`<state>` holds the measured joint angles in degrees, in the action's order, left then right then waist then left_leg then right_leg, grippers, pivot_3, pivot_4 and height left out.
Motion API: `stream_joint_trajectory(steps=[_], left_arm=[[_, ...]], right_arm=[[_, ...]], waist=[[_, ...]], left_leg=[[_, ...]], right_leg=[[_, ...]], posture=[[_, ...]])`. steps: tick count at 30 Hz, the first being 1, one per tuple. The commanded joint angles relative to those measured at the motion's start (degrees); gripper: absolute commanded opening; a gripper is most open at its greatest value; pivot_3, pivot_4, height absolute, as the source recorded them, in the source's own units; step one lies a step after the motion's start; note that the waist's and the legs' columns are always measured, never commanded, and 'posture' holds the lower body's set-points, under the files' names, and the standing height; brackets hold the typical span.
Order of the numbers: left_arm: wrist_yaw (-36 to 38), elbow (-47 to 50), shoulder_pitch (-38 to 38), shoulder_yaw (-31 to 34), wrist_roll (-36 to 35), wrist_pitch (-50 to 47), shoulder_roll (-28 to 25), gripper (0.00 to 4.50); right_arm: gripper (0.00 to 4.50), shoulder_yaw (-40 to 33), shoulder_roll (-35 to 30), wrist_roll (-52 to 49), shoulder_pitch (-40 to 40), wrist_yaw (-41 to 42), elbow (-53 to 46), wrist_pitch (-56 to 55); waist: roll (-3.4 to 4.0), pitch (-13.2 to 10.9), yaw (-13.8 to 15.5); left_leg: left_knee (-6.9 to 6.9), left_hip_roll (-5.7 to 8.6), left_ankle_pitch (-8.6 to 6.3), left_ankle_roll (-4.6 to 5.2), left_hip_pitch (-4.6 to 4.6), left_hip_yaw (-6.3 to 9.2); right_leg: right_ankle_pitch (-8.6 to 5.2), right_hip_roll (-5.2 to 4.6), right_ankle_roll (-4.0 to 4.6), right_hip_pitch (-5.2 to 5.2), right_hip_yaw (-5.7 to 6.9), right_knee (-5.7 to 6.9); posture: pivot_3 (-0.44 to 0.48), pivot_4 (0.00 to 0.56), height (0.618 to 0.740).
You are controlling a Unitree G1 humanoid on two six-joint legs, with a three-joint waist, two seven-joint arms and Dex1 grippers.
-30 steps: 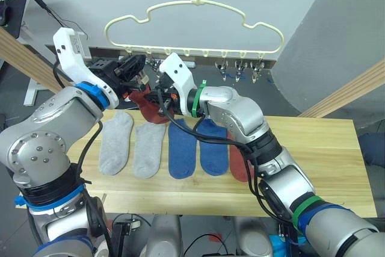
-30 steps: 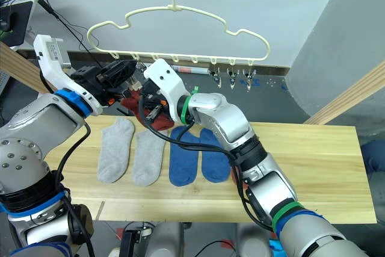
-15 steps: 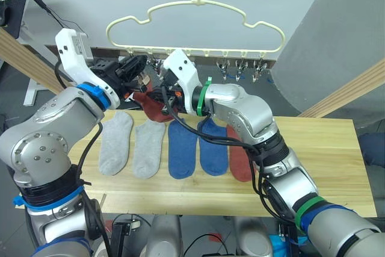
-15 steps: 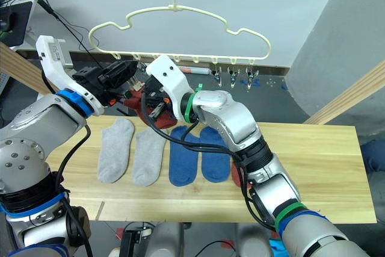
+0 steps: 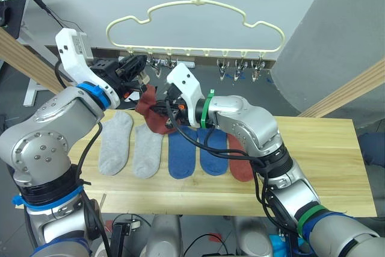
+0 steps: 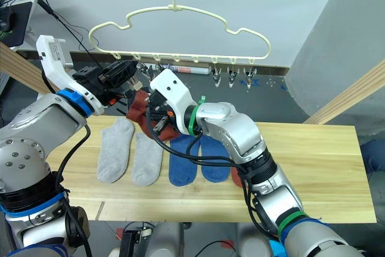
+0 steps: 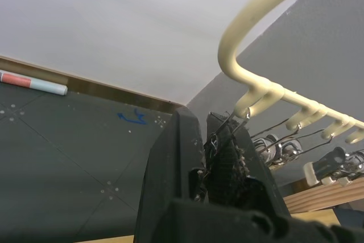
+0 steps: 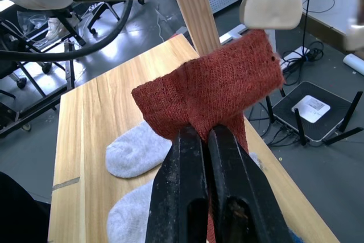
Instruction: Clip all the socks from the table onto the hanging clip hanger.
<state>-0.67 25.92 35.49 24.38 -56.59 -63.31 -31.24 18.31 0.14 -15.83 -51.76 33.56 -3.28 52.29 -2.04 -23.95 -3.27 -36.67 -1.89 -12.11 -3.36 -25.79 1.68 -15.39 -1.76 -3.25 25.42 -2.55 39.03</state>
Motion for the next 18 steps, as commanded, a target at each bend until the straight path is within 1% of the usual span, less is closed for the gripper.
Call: stream_joint_trajectory(steps=[1,7,13,18], left_arm=[[-1.2,-0.2,-0.8,0.3,0.6,0.1,-0.5,0.18],[-1.4,-0.4,-0.6,0.0,0.6,0.3,-0.3,0.18],[-1.6,-0.1,-0.9,0.1,0.1,0.1,-0.4,0.18],[-1.6,0.1,-1.2,0.3,-0.1,0.0,-0.5,0.18]], right_arm=[[0.02,0.1,1.3,-1.0,-0.7,-0.2,-2.1,-0.5],[0.02,0.3,2.5,-0.8,-1.9,0.1,-0.2,-1.9],[0.02,0.0,4.3,0.1,-4.0,0.0,4.4,-5.1],[0.02,-0.7,3.9,0.1,-5.0,0.2,4.9,-5.7]], waist=[[0.00,0.0,0.0],[0.00,0.0,0.0],[0.00,0.0,0.0],[0.00,0.0,0.0]], left_leg=[[0.00,0.00,0.00,0.00,0.00,0.00],[0.00,0.00,0.00,0.01,0.00,0.00],[0.00,0.00,-0.01,0.02,0.00,0.00],[0.00,0.00,-0.01,0.02,0.00,-0.01]], right_leg=[[0.00,0.00,0.00,0.00,0.00,0.00],[0.00,0.00,0.00,0.00,0.00,-0.01],[0.00,0.00,0.00,0.00,0.00,0.00],[0.00,0.00,0.00,0.00,0.00,-0.01]], posture=[[-0.017,0.442,0.740],[-0.015,0.442,0.740],[-0.005,0.441,0.740],[-0.009,0.440,0.740]])
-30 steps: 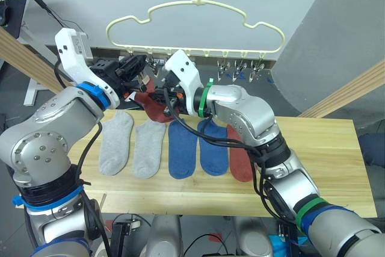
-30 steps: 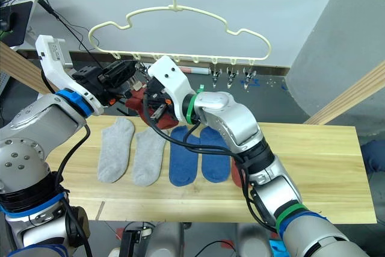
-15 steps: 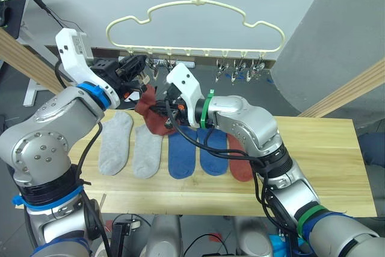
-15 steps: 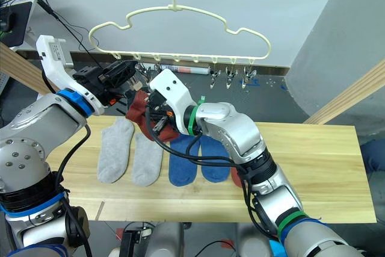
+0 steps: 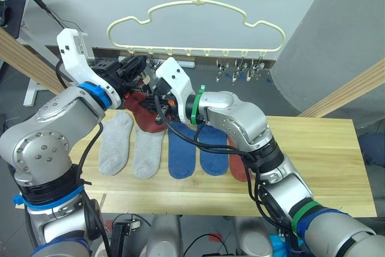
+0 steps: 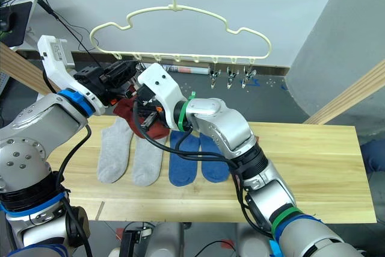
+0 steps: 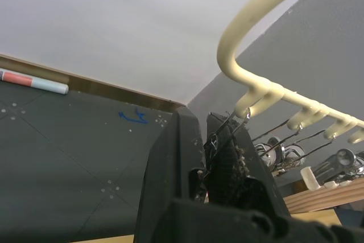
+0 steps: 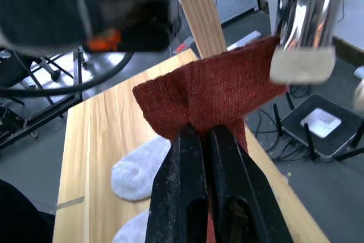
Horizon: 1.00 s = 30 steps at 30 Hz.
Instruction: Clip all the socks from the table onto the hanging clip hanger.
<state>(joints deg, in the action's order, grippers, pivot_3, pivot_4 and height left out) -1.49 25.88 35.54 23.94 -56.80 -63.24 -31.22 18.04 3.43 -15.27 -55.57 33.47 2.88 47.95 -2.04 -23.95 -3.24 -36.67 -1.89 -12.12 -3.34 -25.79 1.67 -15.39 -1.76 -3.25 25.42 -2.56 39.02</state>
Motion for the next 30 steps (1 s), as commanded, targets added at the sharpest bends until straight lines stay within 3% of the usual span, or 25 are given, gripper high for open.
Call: stream_joint_trajectory(steps=[1,15,22,28,30], left_arm=[[-0.8,0.2,-1.3,0.8,0.0,-0.1,-0.5,0.18],[-1.1,-0.3,-1.4,0.8,-1.1,0.0,-0.4,0.18],[-1.6,0.2,-1.9,0.8,-2.0,0.2,-0.6,2.43],[-0.4,1.3,-2.7,0.1,-1.6,0.6,-2.0,2.43],[0.0,2.3,-3.4,0.0,-1.4,0.7,-2.8,2.47]], right_arm=[[0.02,-0.4,0.4,-0.4,-1.2,0.3,-1.2,-1.4],[0.02,-0.6,0.0,-0.1,-0.5,0.0,-1.2,-1.1],[0.00,-0.6,-0.1,-0.1,-0.5,0.1,-1.5,-1.0],[0.00,-0.4,-0.5,-0.6,-0.1,0.7,-2.4,-0.3],[0.51,-0.4,-0.6,-1.1,0.1,1.1,-2.8,0.4]], waist=[[0.00,0.0,0.0],[0.00,0.0,0.0],[0.00,0.0,0.1],[0.00,0.0,0.4],[0.00,0.0,0.4]], left_leg=[[0.00,0.00,0.00,0.00,0.00,0.00],[0.00,0.00,-0.01,0.01,0.00,0.00],[0.00,0.00,-0.01,0.02,-0.04,0.02],[0.00,0.06,0.00,0.00,-0.13,0.01],[0.00,0.06,0.00,-0.01,-0.13,0.02]], right_leg=[[0.00,0.00,0.00,0.00,0.00,0.00],[0.00,0.00,0.00,0.00,0.00,0.00],[0.00,0.00,0.00,0.01,0.02,-0.02],[0.00,-0.11,0.00,0.06,0.05,-0.04],[0.00,-0.11,0.00,0.06,0.06,-0.04]], posture=[[-0.009,0.440,0.740],[-0.012,0.442,0.740],[-0.014,0.440,0.740],[-0.012,0.437,0.740],[-0.012,0.437,0.740]])
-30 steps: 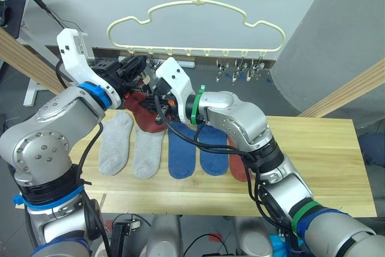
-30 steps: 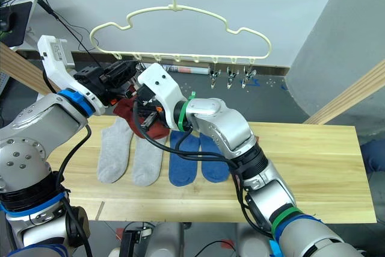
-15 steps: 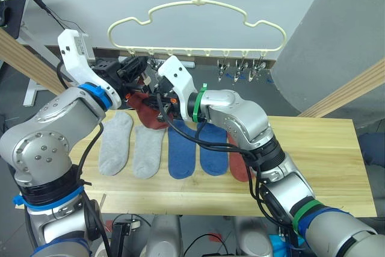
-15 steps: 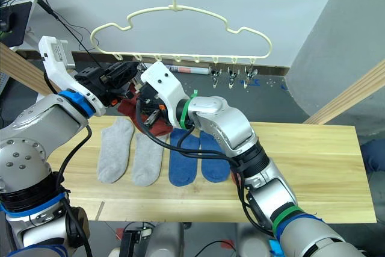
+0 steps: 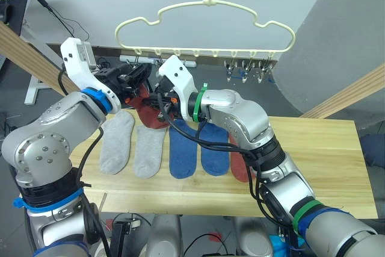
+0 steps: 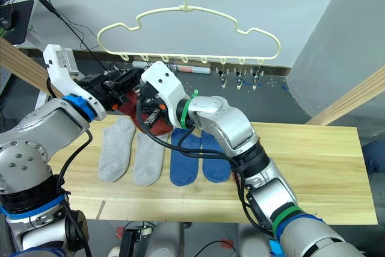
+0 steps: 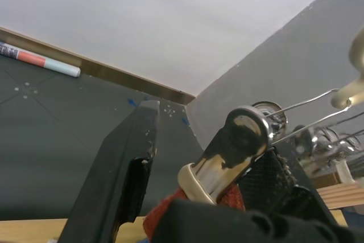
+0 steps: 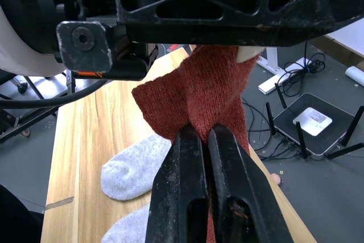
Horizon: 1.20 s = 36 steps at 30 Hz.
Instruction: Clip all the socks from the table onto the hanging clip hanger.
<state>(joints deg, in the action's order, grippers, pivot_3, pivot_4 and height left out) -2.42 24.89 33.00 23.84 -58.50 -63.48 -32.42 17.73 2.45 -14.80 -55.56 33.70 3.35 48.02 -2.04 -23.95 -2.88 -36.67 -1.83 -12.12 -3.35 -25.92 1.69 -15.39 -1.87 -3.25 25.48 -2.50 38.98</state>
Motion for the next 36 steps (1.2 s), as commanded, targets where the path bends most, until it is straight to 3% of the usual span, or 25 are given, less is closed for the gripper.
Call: stream_joint_trajectory(steps=[1,8,21,29,36], left_arm=[[1.0,3.9,-1.4,0.5,-0.2,0.8,-1.9,2.47],[2.1,6.7,-3.4,1.6,0.0,2.0,-4.5,2.47],[5.5,12.3,-7.8,0.1,5.3,7.7,-7.7,2.47],[12.9,16.0,-14.7,-0.7,9.5,14.3,-9.3,2.47],[15.6,16.4,-17.0,-2.8,12.5,18.0,-8.7,2.47]], right_arm=[[0.75,-0.1,0.4,-1.4,0.1,0.7,-3.3,0.4],[3.16,0.0,-0.6,-0.9,1.0,-0.1,-4.8,1.5],[3.16,-2.3,-10.3,-6.4,7.2,1.0,-21.5,11.6],[3.16,-15.3,-20.0,-18.4,16.8,4.6,-38.0,14.2],[3.16,-21.3,-26.0,-25.1,21.1,5.6,-42.0,12.8]], waist=[[0.00,0.0,0.0],[0.00,0.0,0.1],[-0.01,0.0,0.3],[-0.02,0.0,0.4],[-0.03,0.0,-0.1]], left_leg=[[0.01,0.00,0.00,0.00,0.00,0.00],[0.00,0.01,0.00,0.00,0.00,-0.01],[0.00,0.06,0.07,-0.12,-0.03,-0.01],[0.00,0.09,0.08,-0.12,-0.08,-0.04],[-0.05,0.10,0.00,0.03,-0.06,-0.03]], right_leg=[[0.00,0.00,0.00,0.00,0.00,0.00],[0.00,-0.02,0.00,0.01,0.00,0.01],[0.00,-0.10,0.00,0.01,0.02,0.00],[0.00,-0.17,-0.01,0.00,0.02,-0.06],[0.00,-0.13,0.00,-0.03,0.03,0.01]], posture=[[-0.012,0.435,0.740],[-0.011,0.429,0.740],[-0.017,0.414,0.740],[-0.074,0.384,0.740],[-0.090,0.375,0.740]])
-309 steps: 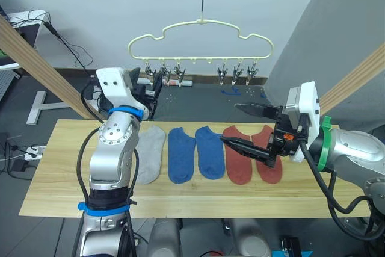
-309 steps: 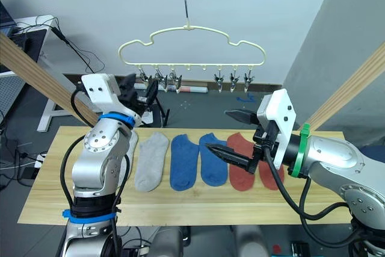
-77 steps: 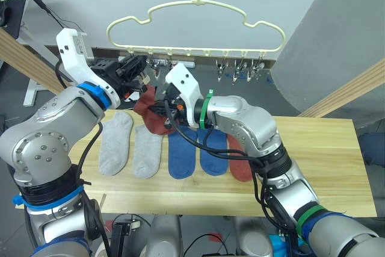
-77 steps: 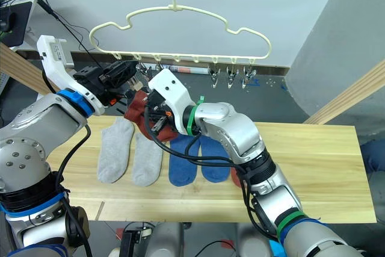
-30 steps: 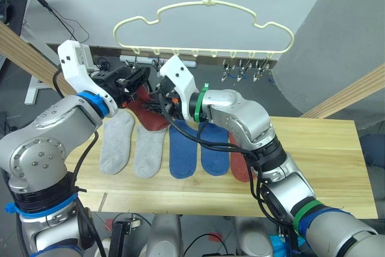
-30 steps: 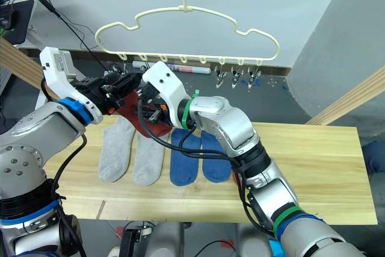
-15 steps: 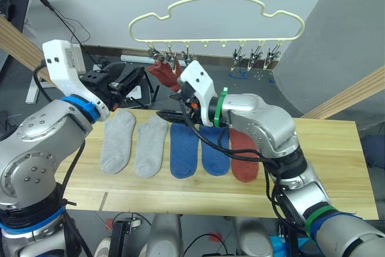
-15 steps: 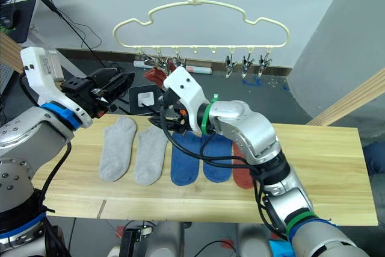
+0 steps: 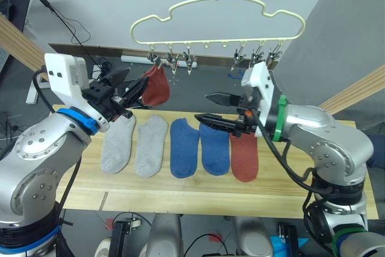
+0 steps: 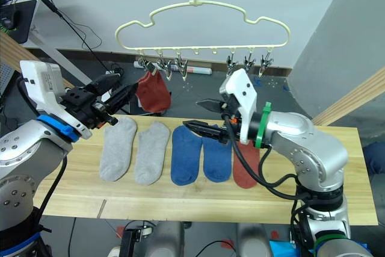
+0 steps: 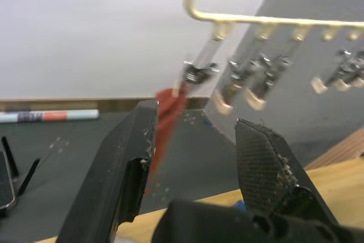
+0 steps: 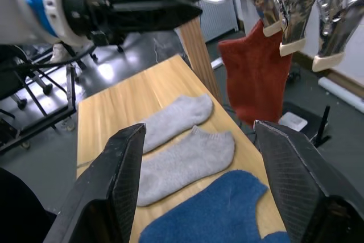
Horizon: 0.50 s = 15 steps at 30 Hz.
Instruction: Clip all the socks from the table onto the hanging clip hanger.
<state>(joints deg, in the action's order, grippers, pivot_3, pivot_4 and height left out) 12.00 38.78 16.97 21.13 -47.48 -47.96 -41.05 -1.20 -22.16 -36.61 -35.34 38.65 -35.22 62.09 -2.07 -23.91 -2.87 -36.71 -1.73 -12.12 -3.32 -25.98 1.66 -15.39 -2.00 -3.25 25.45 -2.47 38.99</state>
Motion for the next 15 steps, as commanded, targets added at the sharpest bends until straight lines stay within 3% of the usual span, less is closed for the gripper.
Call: stream_joint_trajectory(steps=[1,5,10,13,15], left_arm=[[1.2,2.1,-0.8,-0.7,2.1,3.0,0.2,2.47],[1.7,3.1,-3.0,-2.6,6.4,6.9,1.5,2.47],[1.8,3.1,-3.8,-4.9,10.1,9.3,2.5,2.47],[-1.6,5.0,-5.2,-10.0,13.8,11.1,7.1,2.47],[-2.0,5.3,-5.7,-11.5,15.7,11.9,8.6,2.47]], right_arm=[[3.16,-2.6,-2.1,-3.7,1.1,0.8,-3.1,-1.7],[3.16,-9.8,-6.8,-10.5,4.9,2.1,-6.8,-2.3],[3.16,-11.0,-10.2,-14.6,5.8,1.7,-6.9,-3.5],[3.16,-17.1,-13.2,-23.3,5.9,1.1,-7.6,-3.2],[3.16,-17.2,-14.2,-25.4,6.8,0.2,-8.3,-3.9]], waist=[[0.00,0.0,-0.2],[0.00,0.0,-0.3],[0.00,0.0,-0.5],[0.03,0.0,-0.5],[0.01,0.1,-0.5]], left_leg=[[-0.02,0.00,0.00,0.01,0.00,0.00],[-0.08,0.00,0.00,0.01,-0.01,0.01],[-0.15,0.02,-0.02,0.05,-0.01,0.00],[-0.19,0.05,-0.01,0.06,0.00,-0.02],[-0.25,0.05,-0.02,0.08,0.00,0.00]], right_leg=[[0.00,0.00,0.00,0.00,0.00,0.02],[0.00,-0.01,0.00,-0.06,0.01,-0.01],[0.00,-0.01,0.00,-0.07,0.01,0.01],[0.00,-0.01,0.00,-0.09,-0.02,0.03],[0.01,-0.02,-0.01,-0.16,0.01,-0.01]], posture=[[-0.110,0.367,0.740],[-0.121,0.367,0.740],[-0.141,0.370,0.740],[-0.148,0.371,0.740],[-0.155,0.376,0.740]])
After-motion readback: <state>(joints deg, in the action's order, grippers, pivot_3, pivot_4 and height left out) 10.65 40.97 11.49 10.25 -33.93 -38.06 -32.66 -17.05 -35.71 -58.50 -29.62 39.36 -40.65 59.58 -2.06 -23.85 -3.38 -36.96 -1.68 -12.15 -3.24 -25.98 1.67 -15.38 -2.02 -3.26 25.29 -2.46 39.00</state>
